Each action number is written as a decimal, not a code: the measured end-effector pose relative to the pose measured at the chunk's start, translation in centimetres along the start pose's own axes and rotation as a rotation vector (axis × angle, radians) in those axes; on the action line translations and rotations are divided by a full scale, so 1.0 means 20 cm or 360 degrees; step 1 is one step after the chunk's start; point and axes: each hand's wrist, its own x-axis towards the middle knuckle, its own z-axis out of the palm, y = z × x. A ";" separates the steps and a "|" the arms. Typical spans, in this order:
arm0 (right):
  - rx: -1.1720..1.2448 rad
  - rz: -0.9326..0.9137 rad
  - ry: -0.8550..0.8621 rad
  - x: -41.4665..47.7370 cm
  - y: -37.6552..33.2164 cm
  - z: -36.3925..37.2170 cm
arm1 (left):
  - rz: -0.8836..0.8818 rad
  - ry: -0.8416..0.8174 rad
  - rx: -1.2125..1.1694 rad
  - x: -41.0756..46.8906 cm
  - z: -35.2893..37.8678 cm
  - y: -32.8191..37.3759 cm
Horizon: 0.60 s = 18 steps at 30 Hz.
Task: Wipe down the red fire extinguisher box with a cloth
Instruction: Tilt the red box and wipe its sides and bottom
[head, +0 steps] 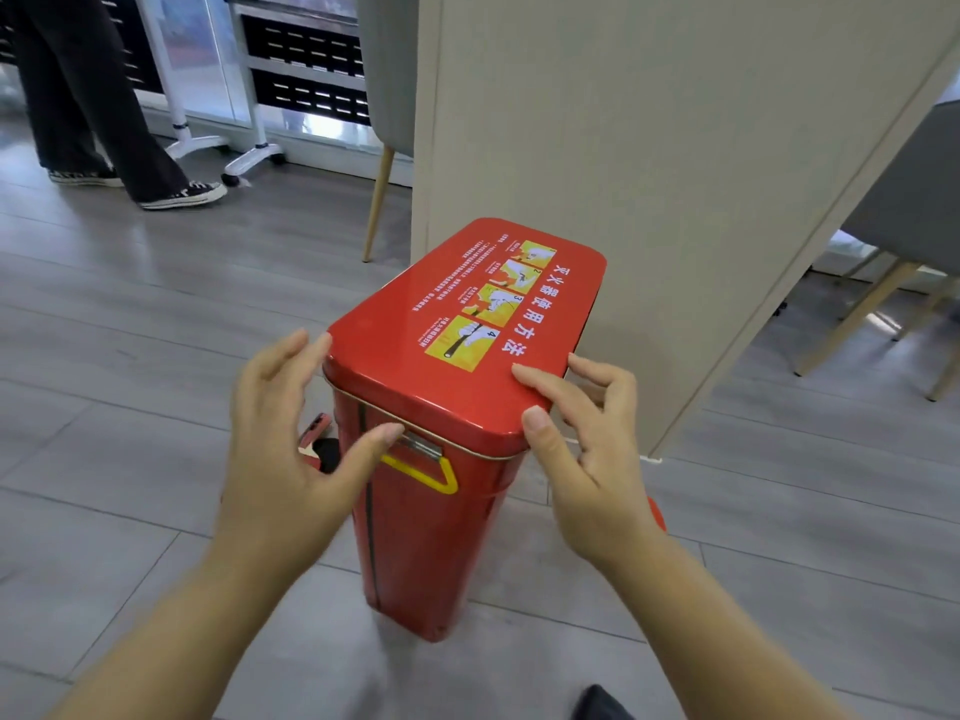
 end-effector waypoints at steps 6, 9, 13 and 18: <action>-0.0377 -0.0051 0.0095 0.27 0.23 -0.16 | 0.0182 0.0026 0.0519 -0.09 0.19 0.21; -0.0543 -0.0011 -0.0049 0.47 0.37 -0.23 | -0.0015 0.0037 0.0740 -0.08 0.30 0.28; -0.0426 0.0122 -0.0188 0.74 0.51 -0.28 | -0.0332 0.0054 0.0647 -0.08 0.38 0.35; -0.0084 0.0196 -0.0454 0.96 0.57 -0.26 | -0.0316 0.0121 0.0594 -0.07 0.42 0.34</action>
